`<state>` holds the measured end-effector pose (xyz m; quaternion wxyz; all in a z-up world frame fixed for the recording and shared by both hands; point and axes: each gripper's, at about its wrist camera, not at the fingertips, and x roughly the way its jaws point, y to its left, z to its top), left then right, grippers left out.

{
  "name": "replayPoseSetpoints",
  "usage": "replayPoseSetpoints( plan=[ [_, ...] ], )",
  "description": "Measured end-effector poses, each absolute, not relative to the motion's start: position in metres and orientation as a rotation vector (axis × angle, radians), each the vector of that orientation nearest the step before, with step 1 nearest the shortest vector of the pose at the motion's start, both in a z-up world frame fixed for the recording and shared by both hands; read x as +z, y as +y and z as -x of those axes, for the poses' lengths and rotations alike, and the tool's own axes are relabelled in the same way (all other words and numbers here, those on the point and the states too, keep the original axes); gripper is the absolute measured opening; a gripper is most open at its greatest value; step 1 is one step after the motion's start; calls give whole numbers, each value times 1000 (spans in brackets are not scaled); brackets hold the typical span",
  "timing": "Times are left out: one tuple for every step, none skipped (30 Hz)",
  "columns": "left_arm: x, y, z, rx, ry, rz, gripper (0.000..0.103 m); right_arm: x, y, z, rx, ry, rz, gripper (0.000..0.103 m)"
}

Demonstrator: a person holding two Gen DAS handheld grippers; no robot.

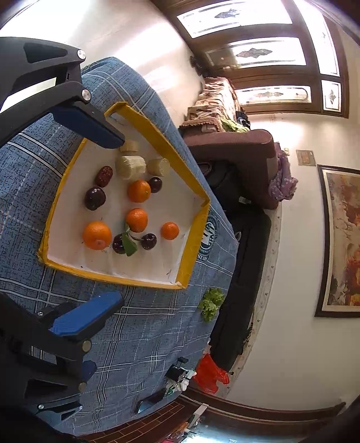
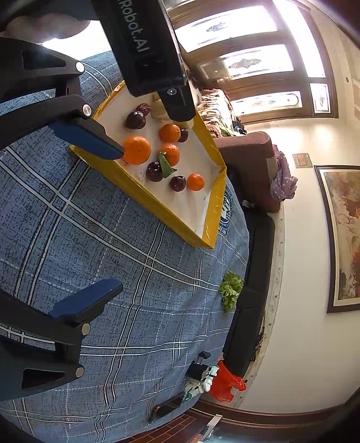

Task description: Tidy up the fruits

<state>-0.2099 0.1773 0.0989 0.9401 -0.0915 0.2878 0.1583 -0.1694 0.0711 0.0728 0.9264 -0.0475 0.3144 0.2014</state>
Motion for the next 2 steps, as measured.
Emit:
replayPoseSetpoints(
  plan=[
    [102, 172, 210, 313, 585, 171, 103, 74, 67, 168, 404, 643, 86, 92],
    [104, 166, 208, 304, 586, 148, 103, 75, 62, 167, 392, 642, 76, 92]
  ],
)
